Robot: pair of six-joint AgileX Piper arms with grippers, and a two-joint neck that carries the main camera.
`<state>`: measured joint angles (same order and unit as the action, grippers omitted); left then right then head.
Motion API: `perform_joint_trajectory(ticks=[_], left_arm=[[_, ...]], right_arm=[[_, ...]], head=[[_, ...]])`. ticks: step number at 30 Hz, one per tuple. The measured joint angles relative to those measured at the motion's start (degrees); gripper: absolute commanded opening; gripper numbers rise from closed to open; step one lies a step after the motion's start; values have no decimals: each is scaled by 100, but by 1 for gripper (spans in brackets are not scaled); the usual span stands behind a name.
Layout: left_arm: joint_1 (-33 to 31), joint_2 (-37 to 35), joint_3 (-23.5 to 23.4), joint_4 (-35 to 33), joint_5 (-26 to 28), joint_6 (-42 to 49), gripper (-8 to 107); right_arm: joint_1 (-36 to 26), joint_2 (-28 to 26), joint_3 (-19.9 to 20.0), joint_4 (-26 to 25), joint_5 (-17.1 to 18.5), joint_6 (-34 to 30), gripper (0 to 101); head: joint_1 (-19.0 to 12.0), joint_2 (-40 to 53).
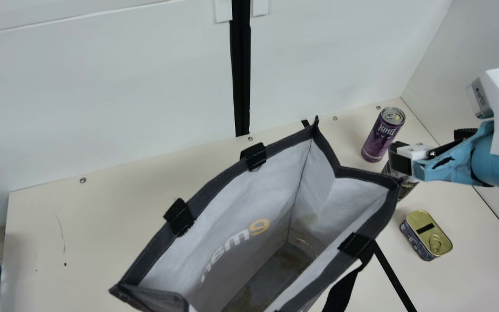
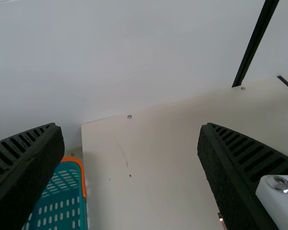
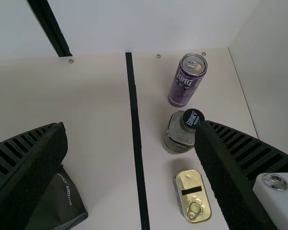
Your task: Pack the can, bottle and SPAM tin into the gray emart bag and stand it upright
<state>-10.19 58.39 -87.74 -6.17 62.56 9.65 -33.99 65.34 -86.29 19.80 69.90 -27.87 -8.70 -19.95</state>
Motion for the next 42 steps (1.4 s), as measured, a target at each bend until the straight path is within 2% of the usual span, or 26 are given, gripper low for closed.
perform_joint_trajectory(ticks=[21,42], left_arm=[[-1870,771,-1065,1006,-20,-782,90],[-3103,1573,-2014,1076,242,-817,90]], right_arm=[[0,0,0,0,0,0,95],[0,0,0,0,0,0,95]], head=[[0,0],[0,9]])
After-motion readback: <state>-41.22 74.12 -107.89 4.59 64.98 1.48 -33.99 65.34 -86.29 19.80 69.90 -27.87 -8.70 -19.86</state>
